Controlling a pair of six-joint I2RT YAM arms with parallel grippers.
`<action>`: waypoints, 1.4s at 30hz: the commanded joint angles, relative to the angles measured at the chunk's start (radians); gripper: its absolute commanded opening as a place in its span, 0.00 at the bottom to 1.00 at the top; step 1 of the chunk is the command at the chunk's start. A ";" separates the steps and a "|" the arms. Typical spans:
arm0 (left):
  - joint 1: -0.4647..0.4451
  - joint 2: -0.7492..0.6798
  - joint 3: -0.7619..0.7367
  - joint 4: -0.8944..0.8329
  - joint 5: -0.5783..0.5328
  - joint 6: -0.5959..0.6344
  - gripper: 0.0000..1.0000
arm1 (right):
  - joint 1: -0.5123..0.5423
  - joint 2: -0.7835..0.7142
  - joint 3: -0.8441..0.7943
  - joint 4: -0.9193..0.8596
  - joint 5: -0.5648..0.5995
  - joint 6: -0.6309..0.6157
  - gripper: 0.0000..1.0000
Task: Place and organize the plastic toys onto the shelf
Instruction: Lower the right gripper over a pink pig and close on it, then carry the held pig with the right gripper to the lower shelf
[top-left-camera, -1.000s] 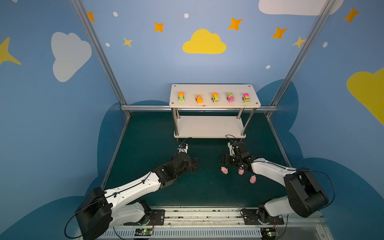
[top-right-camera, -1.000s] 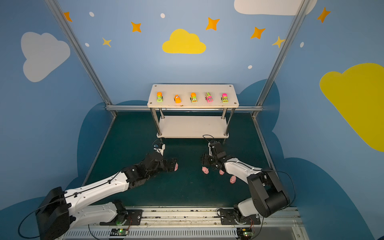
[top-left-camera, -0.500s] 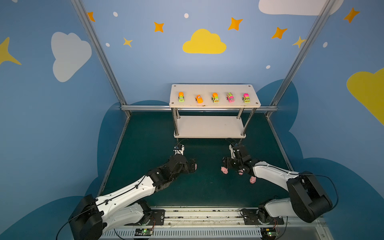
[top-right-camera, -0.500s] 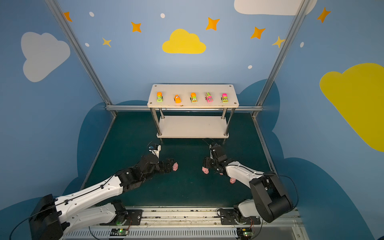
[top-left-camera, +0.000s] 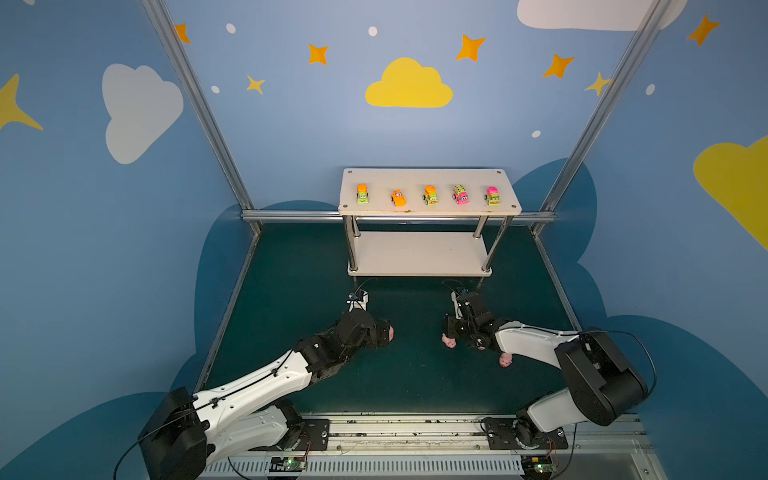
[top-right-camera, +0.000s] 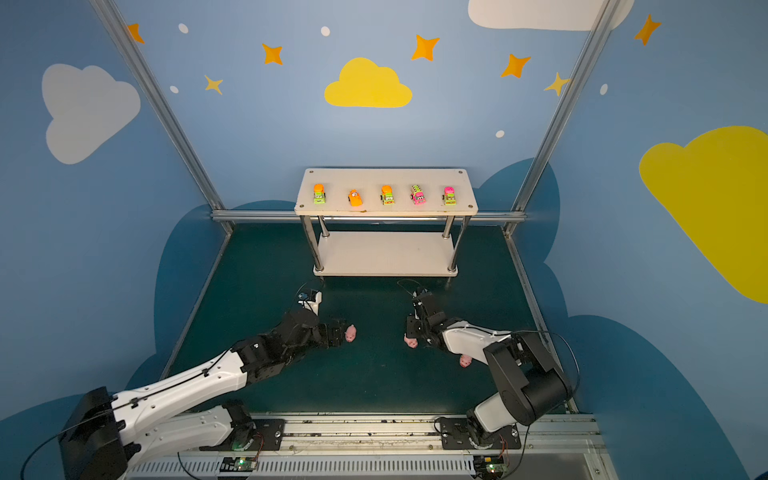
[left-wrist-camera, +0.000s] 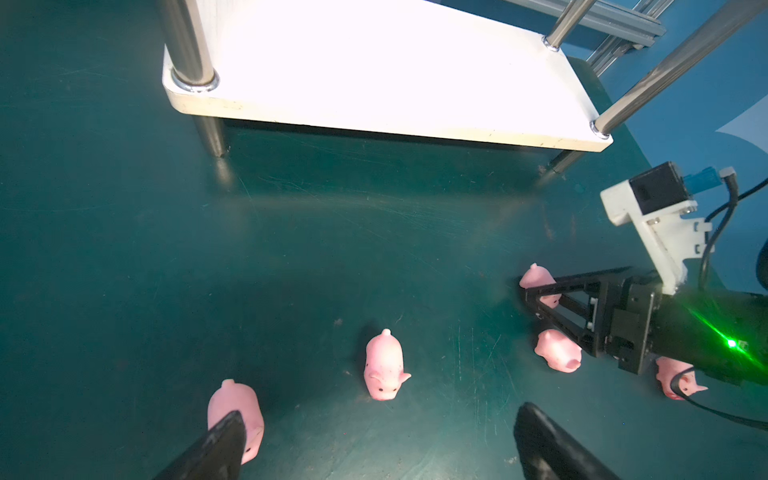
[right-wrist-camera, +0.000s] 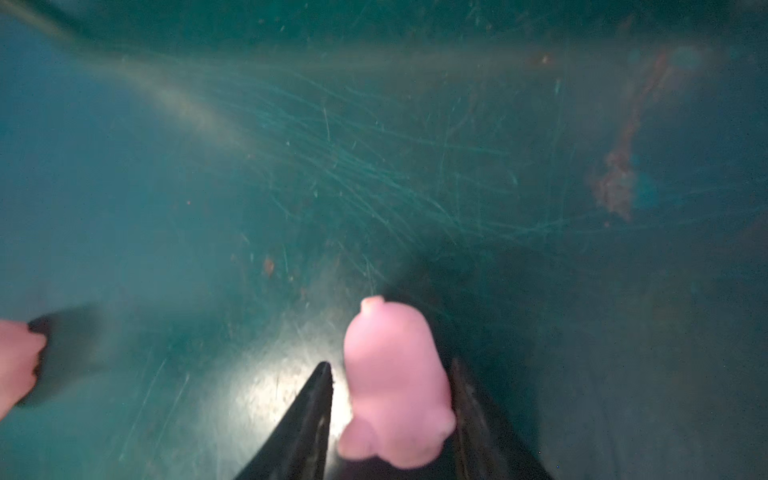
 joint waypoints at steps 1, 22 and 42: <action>0.004 0.001 0.019 -0.020 -0.022 0.012 1.00 | 0.008 0.043 0.026 -0.039 0.065 0.007 0.41; 0.007 0.010 0.033 -0.016 -0.039 0.045 1.00 | -0.011 -0.013 0.196 -0.184 0.097 -0.048 0.24; 0.012 -0.055 0.091 -0.080 -0.114 0.127 1.00 | -0.269 0.262 0.614 -0.191 0.025 -0.170 0.24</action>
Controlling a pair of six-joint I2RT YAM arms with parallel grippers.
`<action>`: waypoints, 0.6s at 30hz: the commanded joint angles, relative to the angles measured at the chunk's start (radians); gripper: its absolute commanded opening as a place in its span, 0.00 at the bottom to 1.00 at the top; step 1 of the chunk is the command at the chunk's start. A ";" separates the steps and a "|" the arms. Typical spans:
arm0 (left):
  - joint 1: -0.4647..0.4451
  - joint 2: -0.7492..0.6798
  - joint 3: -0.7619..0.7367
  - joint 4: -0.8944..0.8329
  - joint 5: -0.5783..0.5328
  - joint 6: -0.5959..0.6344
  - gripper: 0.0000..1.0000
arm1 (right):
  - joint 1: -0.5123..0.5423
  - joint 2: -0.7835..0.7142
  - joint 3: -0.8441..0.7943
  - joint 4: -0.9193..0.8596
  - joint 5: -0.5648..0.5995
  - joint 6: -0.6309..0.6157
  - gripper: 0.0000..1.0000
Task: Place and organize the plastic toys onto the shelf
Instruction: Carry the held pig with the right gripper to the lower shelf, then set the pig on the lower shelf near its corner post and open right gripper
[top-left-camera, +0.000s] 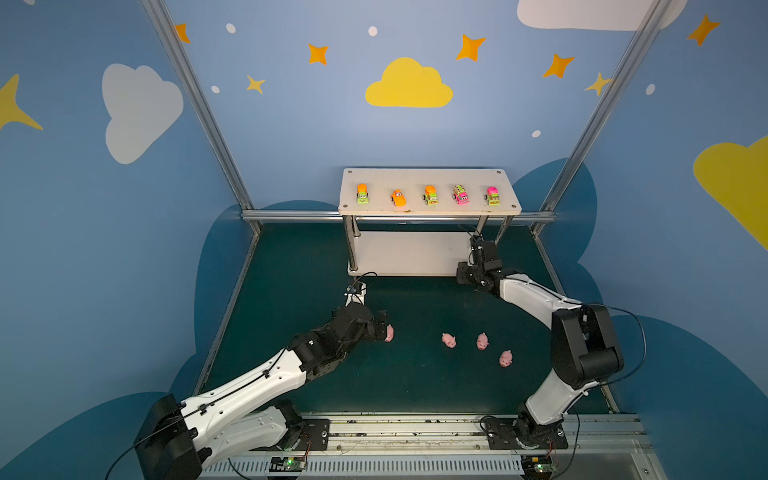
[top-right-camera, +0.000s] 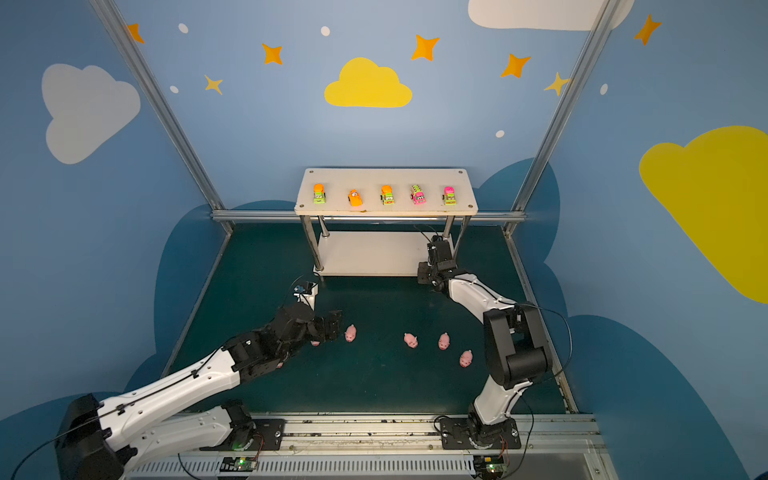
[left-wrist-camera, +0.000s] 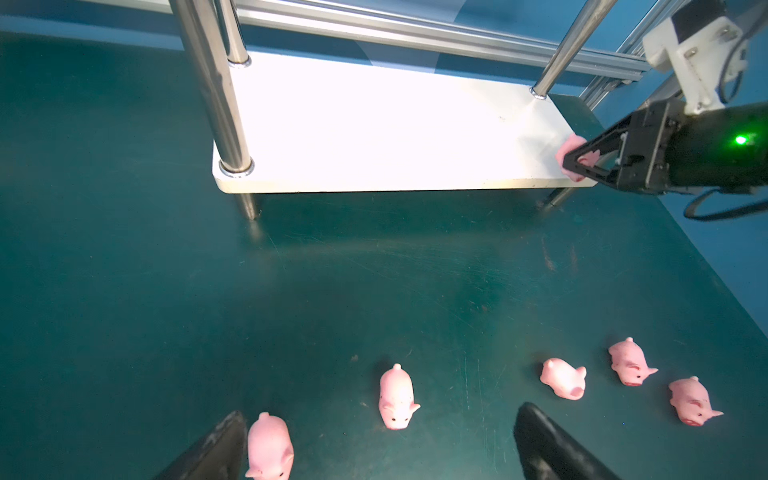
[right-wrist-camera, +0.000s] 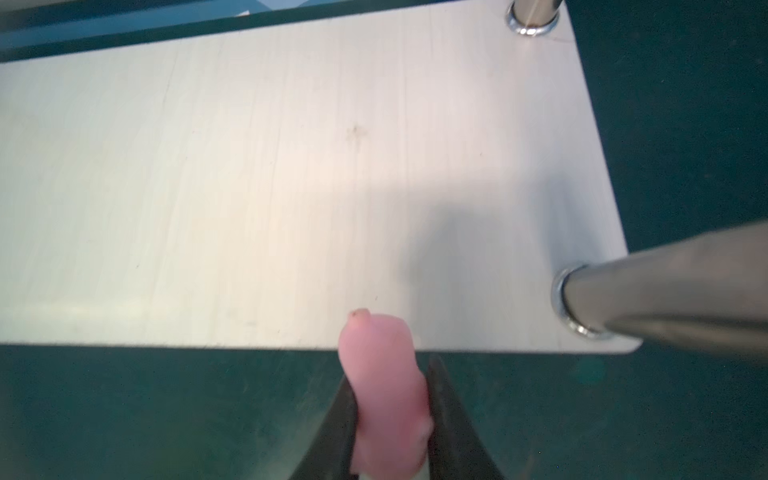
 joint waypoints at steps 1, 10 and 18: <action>0.007 -0.015 0.015 -0.019 -0.029 0.035 1.00 | -0.021 0.046 0.061 0.006 -0.025 -0.018 0.24; 0.023 -0.023 0.016 -0.016 -0.033 0.065 1.00 | -0.056 0.159 0.144 0.022 -0.030 -0.025 0.24; 0.041 -0.023 0.017 -0.008 -0.027 0.060 1.00 | -0.073 0.195 0.176 0.019 -0.041 -0.015 0.35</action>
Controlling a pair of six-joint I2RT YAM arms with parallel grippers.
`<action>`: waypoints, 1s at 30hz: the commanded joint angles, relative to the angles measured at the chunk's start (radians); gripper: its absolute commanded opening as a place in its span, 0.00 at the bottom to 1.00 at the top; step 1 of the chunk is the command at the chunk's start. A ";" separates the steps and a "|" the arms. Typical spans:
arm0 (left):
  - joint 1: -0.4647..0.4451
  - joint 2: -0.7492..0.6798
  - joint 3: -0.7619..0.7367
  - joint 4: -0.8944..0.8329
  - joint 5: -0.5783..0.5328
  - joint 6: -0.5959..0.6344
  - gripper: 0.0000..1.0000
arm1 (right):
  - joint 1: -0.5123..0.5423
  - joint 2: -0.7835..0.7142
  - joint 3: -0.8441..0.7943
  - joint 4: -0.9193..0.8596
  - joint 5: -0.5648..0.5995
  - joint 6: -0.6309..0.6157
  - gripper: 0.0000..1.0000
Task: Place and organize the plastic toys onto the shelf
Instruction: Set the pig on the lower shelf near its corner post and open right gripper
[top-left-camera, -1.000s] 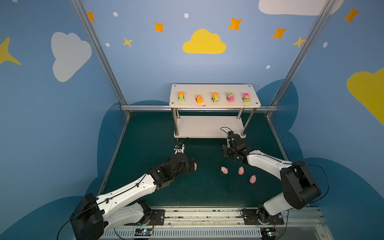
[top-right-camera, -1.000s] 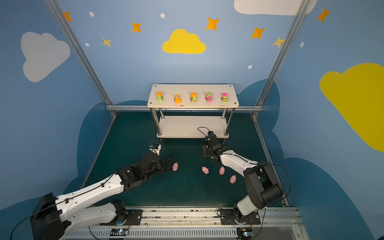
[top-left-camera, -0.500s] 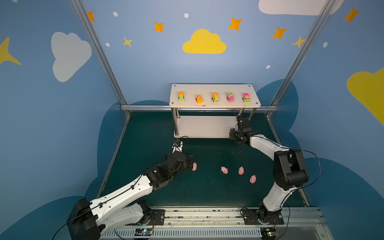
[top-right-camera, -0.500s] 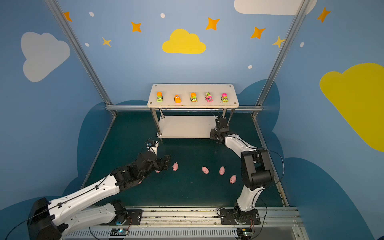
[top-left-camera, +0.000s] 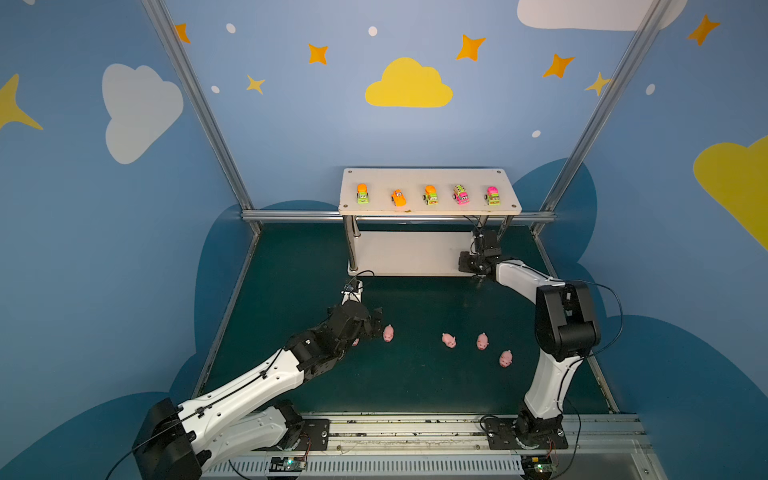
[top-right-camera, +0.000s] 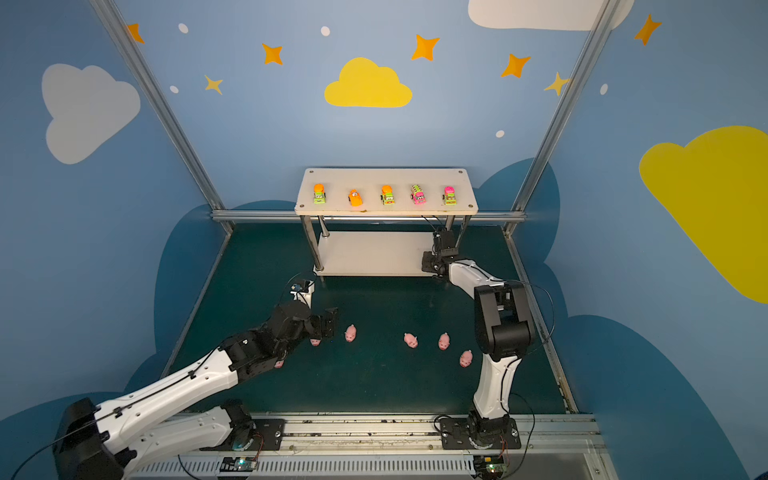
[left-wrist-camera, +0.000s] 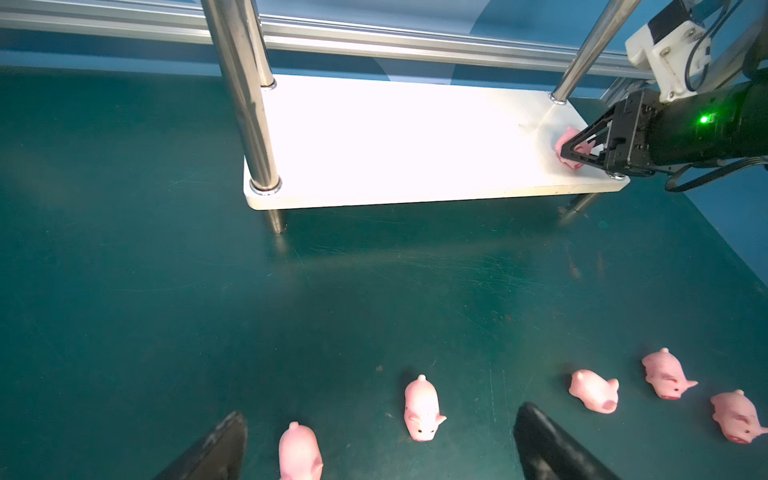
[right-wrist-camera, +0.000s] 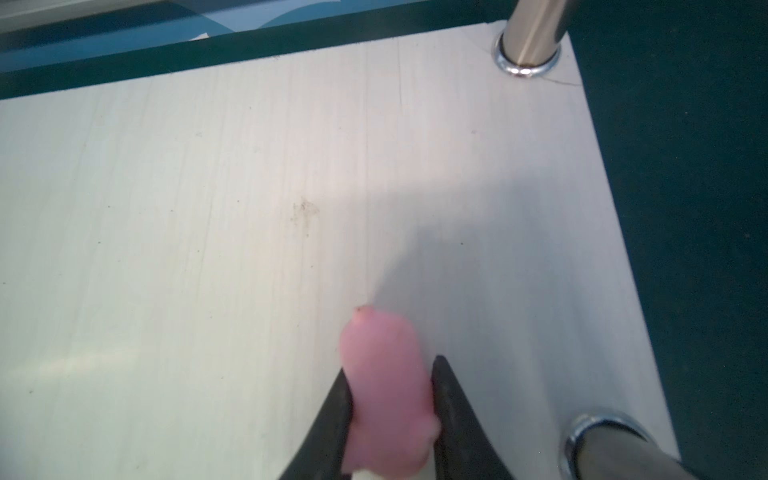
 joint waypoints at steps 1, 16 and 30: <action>0.008 -0.019 0.017 -0.003 -0.009 0.013 1.00 | -0.014 0.019 0.030 0.004 0.001 0.003 0.38; 0.013 -0.107 0.007 -0.050 0.011 -0.020 1.00 | -0.006 -0.118 -0.043 -0.038 -0.031 0.034 0.64; 0.013 -0.291 -0.111 -0.083 0.089 -0.122 1.00 | 0.093 -0.449 -0.361 -0.083 -0.038 0.097 0.64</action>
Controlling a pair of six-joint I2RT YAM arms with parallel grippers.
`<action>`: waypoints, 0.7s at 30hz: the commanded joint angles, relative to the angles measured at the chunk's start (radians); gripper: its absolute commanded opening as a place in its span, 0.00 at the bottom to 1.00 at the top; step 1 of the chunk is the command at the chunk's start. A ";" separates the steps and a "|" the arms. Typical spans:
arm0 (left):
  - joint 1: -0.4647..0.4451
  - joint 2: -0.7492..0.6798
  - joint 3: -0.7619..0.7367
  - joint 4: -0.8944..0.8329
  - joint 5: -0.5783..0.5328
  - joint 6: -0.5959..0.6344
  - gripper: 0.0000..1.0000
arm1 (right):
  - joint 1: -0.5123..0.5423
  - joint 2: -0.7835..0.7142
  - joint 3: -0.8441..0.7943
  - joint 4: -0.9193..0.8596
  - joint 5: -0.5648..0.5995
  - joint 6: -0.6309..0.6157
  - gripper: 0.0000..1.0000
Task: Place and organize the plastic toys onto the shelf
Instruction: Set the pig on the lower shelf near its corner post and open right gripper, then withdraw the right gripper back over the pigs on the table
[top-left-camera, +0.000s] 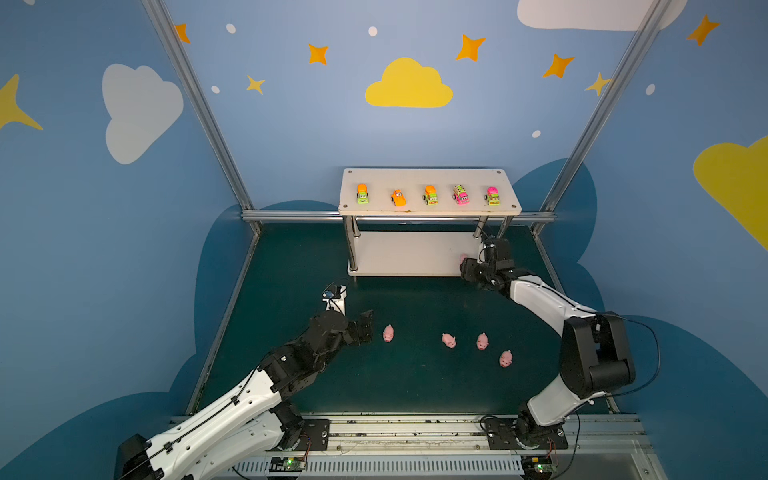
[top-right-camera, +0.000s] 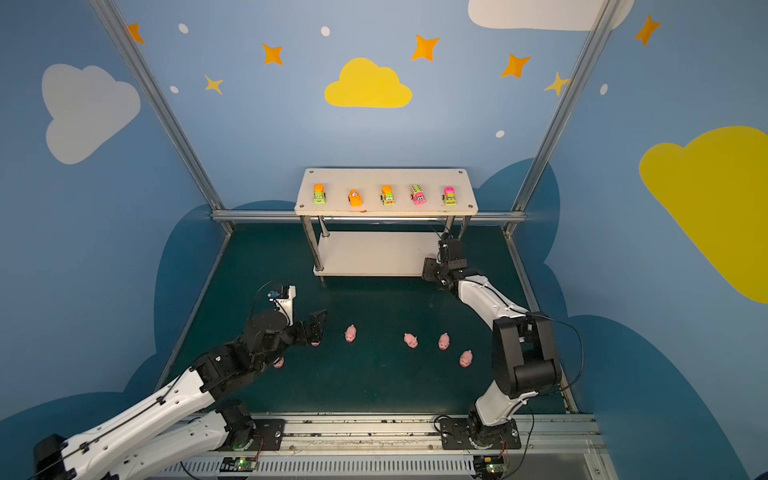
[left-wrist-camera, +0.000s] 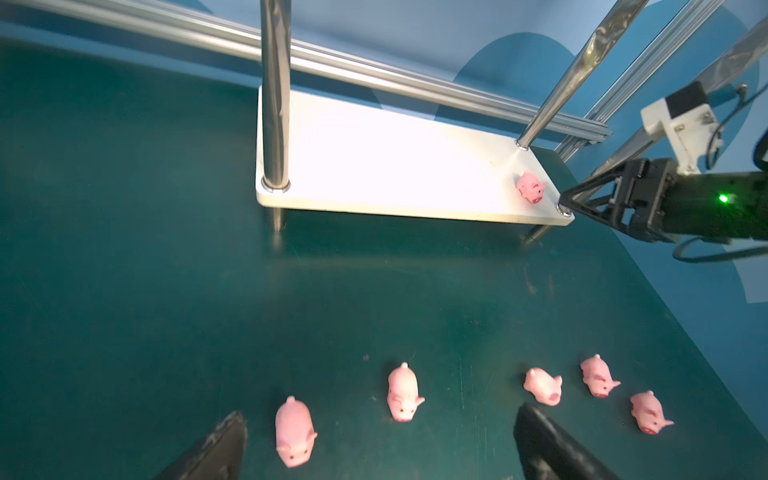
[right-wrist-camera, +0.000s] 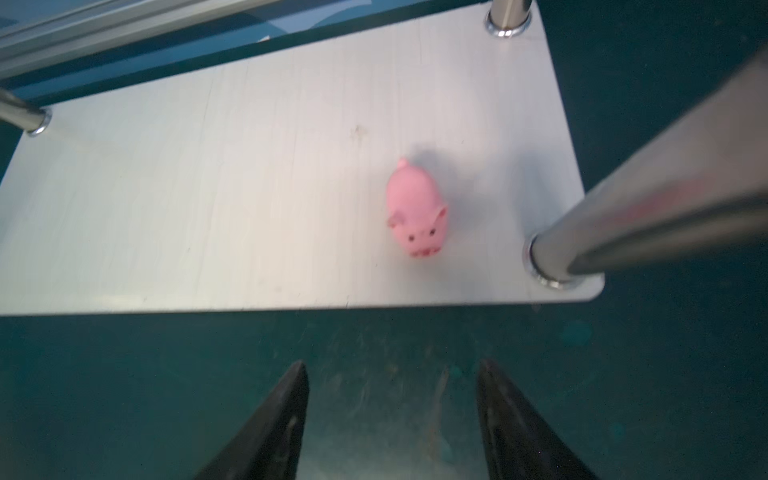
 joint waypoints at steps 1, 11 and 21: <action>0.004 -0.051 -0.023 -0.026 0.049 -0.040 1.00 | 0.042 -0.102 -0.087 -0.048 -0.003 0.024 0.64; -0.019 -0.116 -0.115 0.003 0.157 -0.176 1.00 | 0.210 -0.472 -0.333 -0.139 -0.001 0.103 0.80; -0.162 -0.055 -0.112 0.038 0.101 -0.199 1.00 | 0.354 -0.717 -0.537 -0.173 0.052 0.226 0.84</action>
